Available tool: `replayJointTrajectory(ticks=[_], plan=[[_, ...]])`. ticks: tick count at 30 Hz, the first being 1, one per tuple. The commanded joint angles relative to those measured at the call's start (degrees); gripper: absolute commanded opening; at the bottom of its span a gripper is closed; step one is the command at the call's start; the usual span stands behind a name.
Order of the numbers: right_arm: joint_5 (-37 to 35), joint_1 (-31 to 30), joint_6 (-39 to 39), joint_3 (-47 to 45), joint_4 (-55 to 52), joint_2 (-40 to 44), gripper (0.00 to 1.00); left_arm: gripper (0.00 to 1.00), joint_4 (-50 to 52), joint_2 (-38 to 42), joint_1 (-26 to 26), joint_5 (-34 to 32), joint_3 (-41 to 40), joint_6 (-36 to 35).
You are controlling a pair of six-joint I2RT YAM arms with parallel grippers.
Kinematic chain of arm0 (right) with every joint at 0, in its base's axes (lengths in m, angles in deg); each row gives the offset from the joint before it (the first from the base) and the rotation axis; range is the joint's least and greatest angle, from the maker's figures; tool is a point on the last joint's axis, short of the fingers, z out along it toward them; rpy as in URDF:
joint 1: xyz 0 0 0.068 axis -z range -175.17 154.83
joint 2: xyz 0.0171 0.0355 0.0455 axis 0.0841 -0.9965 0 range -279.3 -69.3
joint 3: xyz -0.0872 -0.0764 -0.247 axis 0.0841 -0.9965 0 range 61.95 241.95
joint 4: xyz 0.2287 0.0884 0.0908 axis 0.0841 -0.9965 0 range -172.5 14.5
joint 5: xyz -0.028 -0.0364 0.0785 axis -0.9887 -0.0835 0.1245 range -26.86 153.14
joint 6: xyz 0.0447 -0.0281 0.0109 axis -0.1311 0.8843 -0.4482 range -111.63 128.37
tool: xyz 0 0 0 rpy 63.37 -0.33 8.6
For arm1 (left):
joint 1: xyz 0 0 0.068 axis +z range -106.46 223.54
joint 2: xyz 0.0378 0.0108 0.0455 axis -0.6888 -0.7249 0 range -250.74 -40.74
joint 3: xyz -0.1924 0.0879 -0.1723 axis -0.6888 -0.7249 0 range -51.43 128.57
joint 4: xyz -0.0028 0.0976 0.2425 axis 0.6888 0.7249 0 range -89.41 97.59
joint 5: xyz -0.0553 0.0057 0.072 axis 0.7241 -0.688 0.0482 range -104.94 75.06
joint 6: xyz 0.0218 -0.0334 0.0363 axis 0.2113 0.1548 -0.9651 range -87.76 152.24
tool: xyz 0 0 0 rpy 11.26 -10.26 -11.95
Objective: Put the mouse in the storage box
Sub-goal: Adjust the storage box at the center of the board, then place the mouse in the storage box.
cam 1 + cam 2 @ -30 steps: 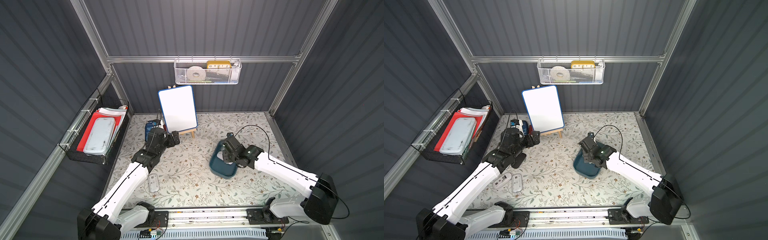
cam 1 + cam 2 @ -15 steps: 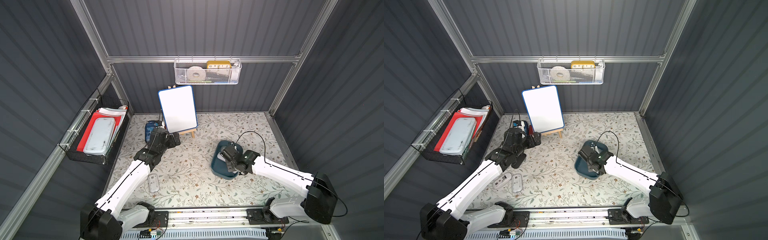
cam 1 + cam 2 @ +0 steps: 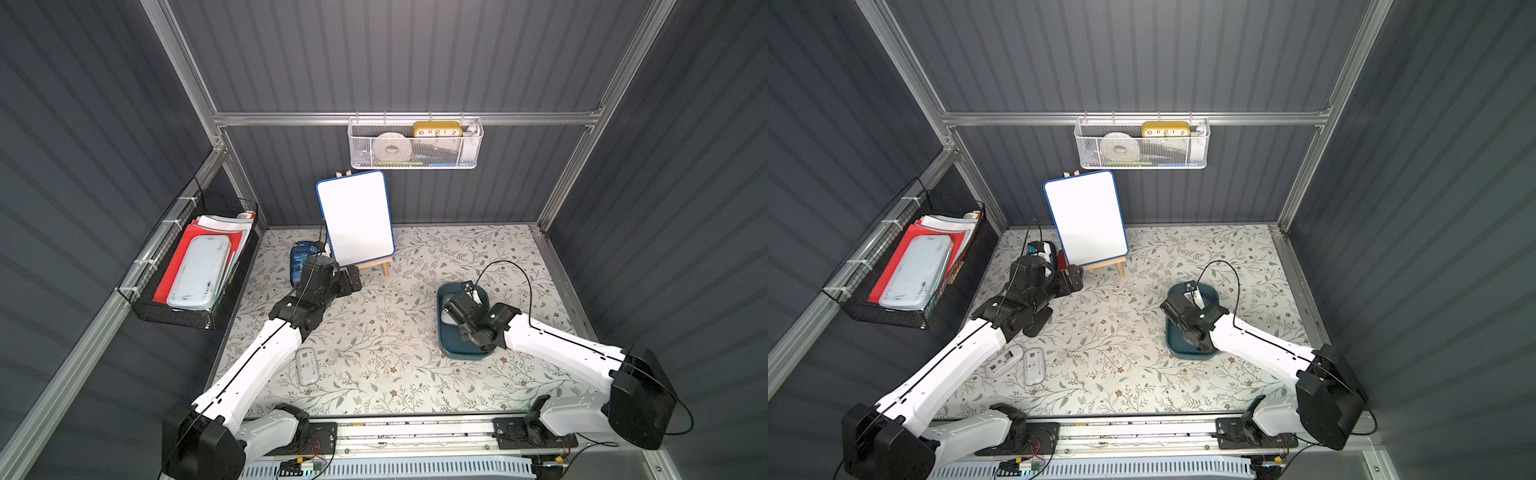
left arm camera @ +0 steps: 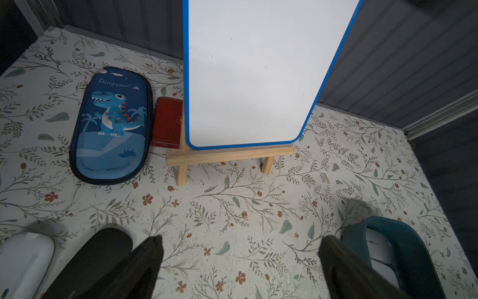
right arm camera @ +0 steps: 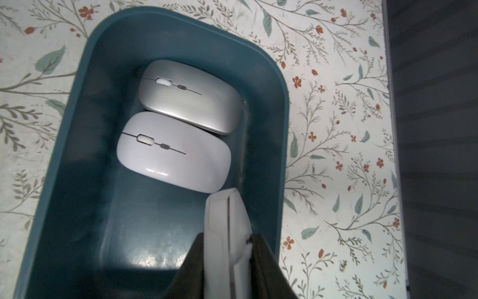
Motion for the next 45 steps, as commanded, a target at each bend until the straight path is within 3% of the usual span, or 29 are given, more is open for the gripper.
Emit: replayJointTrajectory(ticks=[1,10,14,21,35,45], plan=[[0.09,-0.54,-1.64,-1.56,3.61,-0.72,0.00,0.99,-0.28,0.91,0.31,1.39,-0.45,0.70],[-6.81,-4.35,-5.02,-2.62,5.03,-5.76,0.01,0.99,1.09,0.38,0.39,0.81,-0.56,5.89],[-9.53,-6.46,-6.66,-2.88,4.73,-7.36,0.17,0.99,0.26,-0.83,2.03,0.68,-2.70,9.81],[-7.32,-7.86,-6.23,-2.83,5.77,-6.63,0.46,0.99,-2.37,-1.57,2.68,4.29,-4.69,10.77],[3.23,-8.27,-1.37,-8.53,11.70,8.47,0.75,0.99,3.24,-0.13,3.08,6.30,-6.97,19.99],[2.82,-8.11,1.65,-8.38,16.19,17.74,0.84,0.99,18.99,-3.31,3.13,-1.37,-6.48,37.41]])
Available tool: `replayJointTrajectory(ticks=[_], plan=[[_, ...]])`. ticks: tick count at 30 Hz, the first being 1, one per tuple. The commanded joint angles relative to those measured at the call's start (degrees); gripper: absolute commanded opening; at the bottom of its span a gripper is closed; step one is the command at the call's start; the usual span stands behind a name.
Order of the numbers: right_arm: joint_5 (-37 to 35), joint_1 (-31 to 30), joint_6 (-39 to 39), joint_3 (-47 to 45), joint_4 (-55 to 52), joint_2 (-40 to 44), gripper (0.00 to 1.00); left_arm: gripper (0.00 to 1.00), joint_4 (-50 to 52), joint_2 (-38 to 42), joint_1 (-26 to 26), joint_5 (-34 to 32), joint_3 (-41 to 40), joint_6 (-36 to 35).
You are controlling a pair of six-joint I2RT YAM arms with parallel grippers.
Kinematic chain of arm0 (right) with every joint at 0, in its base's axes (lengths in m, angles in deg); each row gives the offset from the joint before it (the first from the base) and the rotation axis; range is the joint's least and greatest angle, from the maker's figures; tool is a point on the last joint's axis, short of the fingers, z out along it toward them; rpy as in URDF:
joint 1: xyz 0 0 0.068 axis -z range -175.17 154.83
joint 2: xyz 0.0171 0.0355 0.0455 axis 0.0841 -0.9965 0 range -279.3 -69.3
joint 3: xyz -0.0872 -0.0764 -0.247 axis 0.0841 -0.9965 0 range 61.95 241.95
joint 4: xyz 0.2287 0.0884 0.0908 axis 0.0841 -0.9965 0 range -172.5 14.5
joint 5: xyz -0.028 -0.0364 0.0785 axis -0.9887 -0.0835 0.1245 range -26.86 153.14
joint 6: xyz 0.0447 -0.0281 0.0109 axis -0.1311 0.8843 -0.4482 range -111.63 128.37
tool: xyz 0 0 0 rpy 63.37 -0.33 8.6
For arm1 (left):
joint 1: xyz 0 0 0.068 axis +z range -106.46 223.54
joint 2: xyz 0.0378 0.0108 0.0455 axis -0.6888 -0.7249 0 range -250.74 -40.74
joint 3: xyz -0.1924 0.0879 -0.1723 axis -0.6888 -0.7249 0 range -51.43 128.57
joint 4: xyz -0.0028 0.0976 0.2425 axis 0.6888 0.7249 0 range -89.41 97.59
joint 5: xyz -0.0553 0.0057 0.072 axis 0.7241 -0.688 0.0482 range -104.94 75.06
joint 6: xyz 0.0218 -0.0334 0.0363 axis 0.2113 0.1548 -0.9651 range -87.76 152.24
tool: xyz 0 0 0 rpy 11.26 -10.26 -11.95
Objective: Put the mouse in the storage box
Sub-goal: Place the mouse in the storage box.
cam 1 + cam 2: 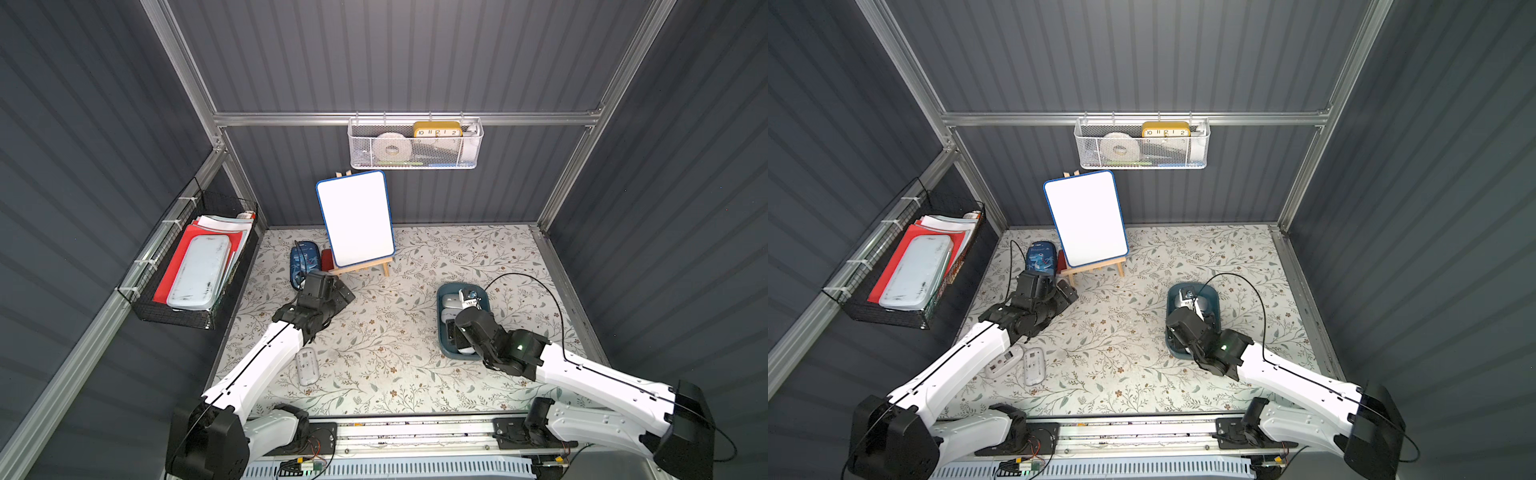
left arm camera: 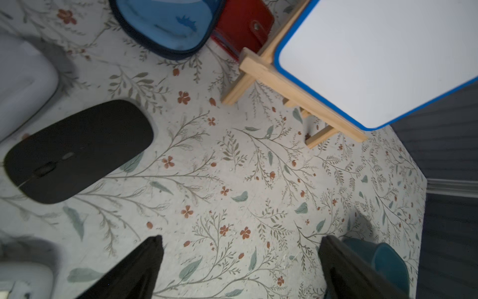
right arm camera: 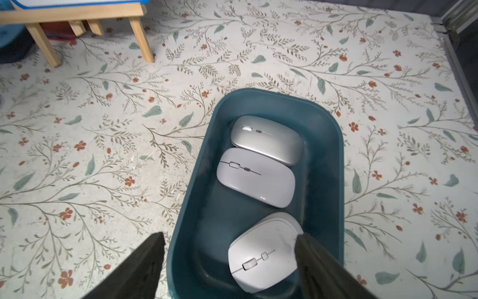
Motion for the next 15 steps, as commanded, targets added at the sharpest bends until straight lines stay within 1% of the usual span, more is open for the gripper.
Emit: replayJointTrajectory(ticks=[1,3,6,8,9,11,12,15], plan=[[-0.26,-0.06,1.37,0.26,1.16,0.34,0.84,0.99,10.84,-1.88,0.17,-3.36,0.31,9.09],[-0.52,-0.06,1.54,0.58,1.01,0.03,0.84,0.99,13.15,-1.04,0.21,-3.40,-0.36,12.05],[-0.98,0.03,2.23,0.80,1.23,-0.70,0.84,0.99,14.16,2.67,0.18,-0.82,-3.08,15.73],[-1.06,0.12,2.59,0.87,1.06,-0.90,0.86,0.99,16.83,5.05,0.15,0.00,-3.91,18.02],[-1.18,0.18,2.62,0.81,0.97,-0.88,0.88,0.99,17.06,6.16,0.20,-0.63,-3.93,17.12],[-1.15,0.29,2.35,0.64,0.99,-0.58,0.90,0.99,20.66,7.20,0.18,-0.47,-3.58,19.69],[-0.96,0.37,2.36,0.41,1.28,-0.40,0.91,0.99,20.92,7.57,0.20,0.14,-3.60,19.67],[-0.66,0.68,2.34,0.06,1.93,-0.18,0.92,0.99,20.96,8.38,0.21,-1.35,-3.97,19.59]])
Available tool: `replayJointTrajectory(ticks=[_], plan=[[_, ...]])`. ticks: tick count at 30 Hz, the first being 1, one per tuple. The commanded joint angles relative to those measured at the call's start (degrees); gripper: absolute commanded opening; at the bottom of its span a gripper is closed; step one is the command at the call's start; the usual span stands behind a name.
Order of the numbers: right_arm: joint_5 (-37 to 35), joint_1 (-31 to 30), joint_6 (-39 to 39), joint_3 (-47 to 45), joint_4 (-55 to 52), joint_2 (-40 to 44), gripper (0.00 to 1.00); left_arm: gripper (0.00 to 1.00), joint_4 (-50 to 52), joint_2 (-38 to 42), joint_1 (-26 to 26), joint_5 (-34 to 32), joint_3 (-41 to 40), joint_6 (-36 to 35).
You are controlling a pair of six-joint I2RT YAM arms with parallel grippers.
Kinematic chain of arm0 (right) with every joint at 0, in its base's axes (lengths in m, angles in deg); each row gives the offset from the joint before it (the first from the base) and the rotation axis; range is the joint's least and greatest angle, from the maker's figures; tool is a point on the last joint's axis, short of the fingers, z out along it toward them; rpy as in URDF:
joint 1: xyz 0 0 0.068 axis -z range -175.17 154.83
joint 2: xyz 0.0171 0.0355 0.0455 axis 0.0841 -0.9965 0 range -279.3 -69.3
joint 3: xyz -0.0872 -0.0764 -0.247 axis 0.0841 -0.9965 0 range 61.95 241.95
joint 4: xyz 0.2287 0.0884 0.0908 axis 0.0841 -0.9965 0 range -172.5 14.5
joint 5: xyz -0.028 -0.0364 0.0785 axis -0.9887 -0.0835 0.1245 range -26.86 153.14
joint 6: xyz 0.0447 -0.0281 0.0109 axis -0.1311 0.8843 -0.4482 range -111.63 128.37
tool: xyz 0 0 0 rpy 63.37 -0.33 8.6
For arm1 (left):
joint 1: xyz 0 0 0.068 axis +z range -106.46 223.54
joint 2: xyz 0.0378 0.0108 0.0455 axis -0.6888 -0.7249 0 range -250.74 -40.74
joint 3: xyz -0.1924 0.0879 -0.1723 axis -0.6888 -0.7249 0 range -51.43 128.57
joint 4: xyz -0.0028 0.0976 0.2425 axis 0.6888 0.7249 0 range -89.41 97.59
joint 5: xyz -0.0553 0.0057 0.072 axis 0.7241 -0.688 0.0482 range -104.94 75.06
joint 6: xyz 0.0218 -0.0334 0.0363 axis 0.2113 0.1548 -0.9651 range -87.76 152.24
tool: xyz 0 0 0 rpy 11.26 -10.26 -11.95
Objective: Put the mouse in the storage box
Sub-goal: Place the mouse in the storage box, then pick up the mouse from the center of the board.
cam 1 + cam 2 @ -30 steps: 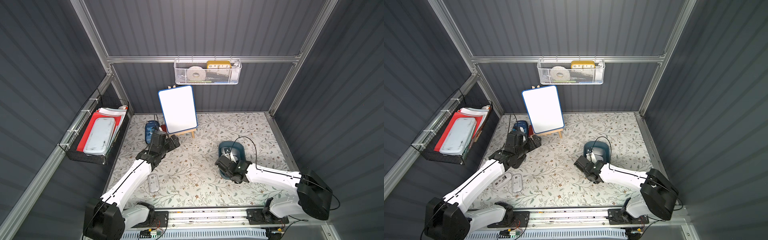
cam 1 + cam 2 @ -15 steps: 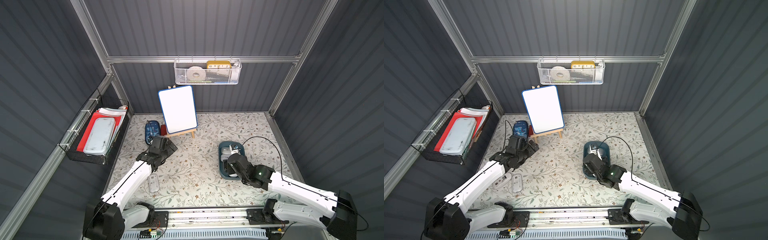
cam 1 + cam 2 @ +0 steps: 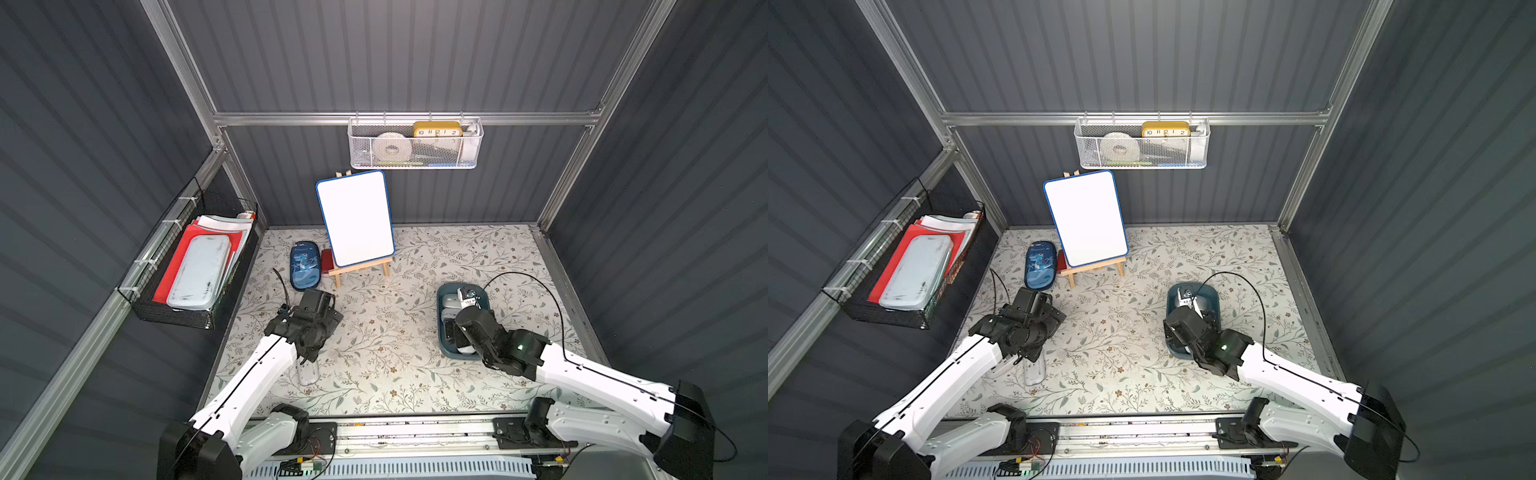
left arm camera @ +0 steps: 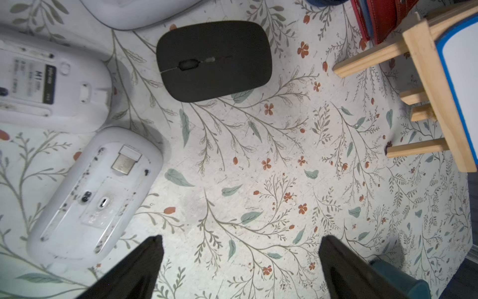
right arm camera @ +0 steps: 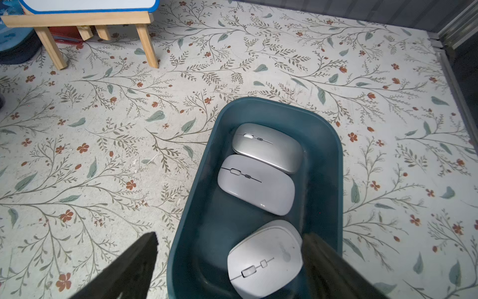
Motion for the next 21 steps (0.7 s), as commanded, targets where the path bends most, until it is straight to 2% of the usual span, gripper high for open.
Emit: replayJointTrajectory(ticks=[1,9,14,17,21], plan=[[-0.42,0.51,0.56,0.08,0.94,0.54,0.92,1.00,3.77,0.42,0.15,-0.58,-0.38,3.22],[0.13,1.30,0.02,-0.71,0.92,2.81,0.92,0.99,6.18,-6.50,0.17,-3.25,1.37,11.76],[1.15,1.87,-0.42,-0.87,0.94,3.40,0.92,0.99,8.86,-6.24,0.23,-5.93,1.52,19.80],[2.26,2.47,-0.64,-0.78,0.94,3.40,0.92,1.00,5.16,-5.09,0.36,-8.21,2.11,17.16],[3.69,3.47,-1.11,-0.76,0.78,3.67,0.92,0.99,-5.24,-7.50,1.97,-10.27,4.81,0.31]])
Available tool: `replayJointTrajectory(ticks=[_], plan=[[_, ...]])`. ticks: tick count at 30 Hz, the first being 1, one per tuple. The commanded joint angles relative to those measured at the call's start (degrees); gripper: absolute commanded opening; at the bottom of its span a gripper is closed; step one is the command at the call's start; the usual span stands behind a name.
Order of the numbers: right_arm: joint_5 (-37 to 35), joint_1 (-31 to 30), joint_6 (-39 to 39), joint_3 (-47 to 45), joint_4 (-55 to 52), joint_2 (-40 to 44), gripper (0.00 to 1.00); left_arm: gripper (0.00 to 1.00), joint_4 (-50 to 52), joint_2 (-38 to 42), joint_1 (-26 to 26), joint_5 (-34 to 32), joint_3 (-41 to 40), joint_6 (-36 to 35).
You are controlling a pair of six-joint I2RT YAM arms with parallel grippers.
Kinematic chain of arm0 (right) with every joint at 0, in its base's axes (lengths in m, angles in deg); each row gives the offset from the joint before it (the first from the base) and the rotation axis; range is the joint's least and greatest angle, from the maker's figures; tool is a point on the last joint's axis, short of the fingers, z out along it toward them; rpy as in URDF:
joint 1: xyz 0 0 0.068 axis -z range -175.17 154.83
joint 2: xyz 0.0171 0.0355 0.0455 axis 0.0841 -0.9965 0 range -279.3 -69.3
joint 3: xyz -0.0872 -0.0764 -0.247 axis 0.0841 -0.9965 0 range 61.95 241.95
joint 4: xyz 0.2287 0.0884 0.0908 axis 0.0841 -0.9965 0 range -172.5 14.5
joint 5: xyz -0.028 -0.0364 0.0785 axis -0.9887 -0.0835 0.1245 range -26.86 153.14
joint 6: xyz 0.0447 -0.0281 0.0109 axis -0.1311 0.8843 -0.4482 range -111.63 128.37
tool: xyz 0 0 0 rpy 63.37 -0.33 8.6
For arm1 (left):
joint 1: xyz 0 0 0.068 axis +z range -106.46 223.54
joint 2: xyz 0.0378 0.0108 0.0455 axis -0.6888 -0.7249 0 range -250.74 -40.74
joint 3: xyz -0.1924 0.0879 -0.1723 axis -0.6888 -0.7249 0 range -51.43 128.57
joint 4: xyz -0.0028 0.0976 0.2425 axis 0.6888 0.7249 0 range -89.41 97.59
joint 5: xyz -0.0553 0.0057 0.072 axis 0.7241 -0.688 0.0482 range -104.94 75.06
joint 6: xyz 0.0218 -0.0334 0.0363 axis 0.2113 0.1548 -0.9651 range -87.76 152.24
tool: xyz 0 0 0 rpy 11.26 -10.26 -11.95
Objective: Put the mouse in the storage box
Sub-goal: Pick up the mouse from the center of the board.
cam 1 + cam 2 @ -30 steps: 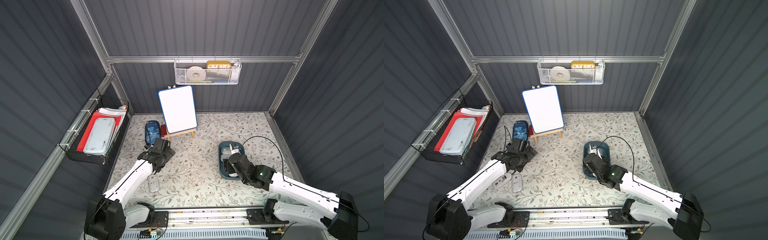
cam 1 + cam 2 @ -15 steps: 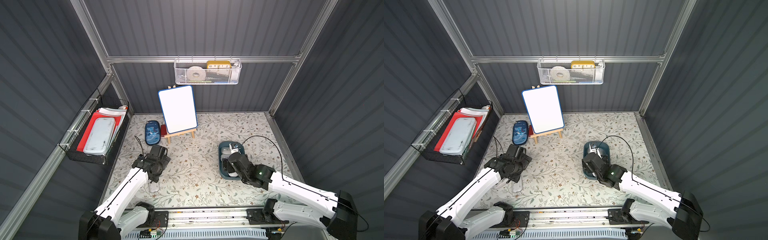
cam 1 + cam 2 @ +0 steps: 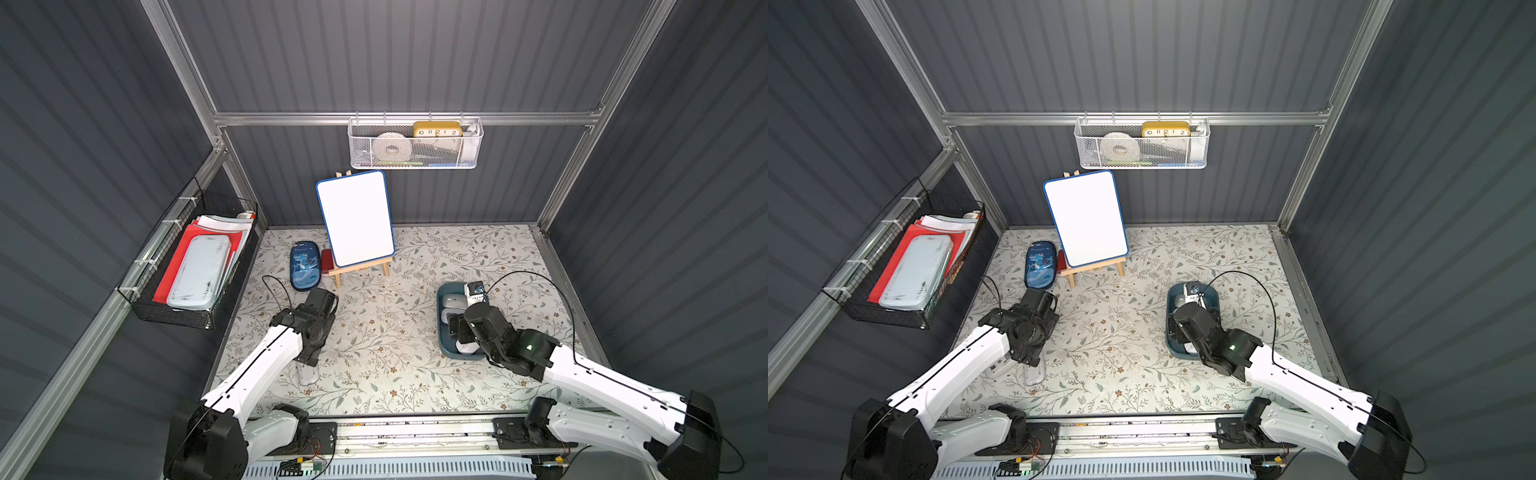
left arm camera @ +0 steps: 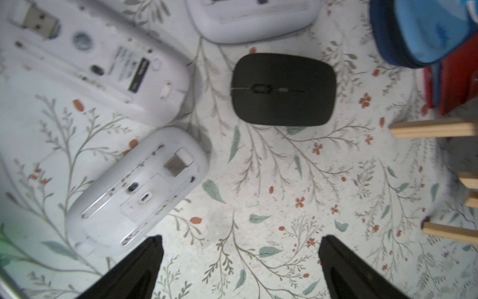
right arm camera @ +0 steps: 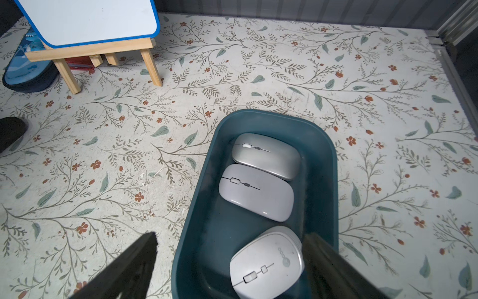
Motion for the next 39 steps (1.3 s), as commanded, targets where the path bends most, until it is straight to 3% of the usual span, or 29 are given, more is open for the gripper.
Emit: replayJointTrajectory(ticks=[1,7,12,18,25,34,39], plan=[[1.35,0.97,-0.84,-0.77,0.30,0.69,0.92,0.99,-10.03,-2.24,2.90,-2.80,3.36,-16.19],[3.41,2.67,-1.62,-1.14,0.22,1.35,0.92,1.00,-16.65,-12.22,12.97,-0.10,9.39,-36.45],[4.55,3.97,-1.93,-1.14,-0.03,1.90,0.91,0.99,-23.66,-20.76,19.82,7.45,10.77,-45.17],[5.90,5.10,-2.20,-1.15,-0.04,1.92,0.91,0.99,-28.53,-25.17,22.10,12.50,9.84,-47.91],[6.21,5.91,-2.28,-1.02,-0.01,1.83,0.91,0.99,-30.42,-26.53,22.12,13.84,6.21,-47.59],[7.34,6.65,-2.42,-1.13,0.23,2.10,0.91,0.99,-28.54,-27.37,22.15,16.44,1.41,-40.69],[7.07,7.02,-2.40,-1.40,0.66,2.14,0.91,0.99,-29.35,-23.06,22.03,19.39,-4.02,-40.36]])
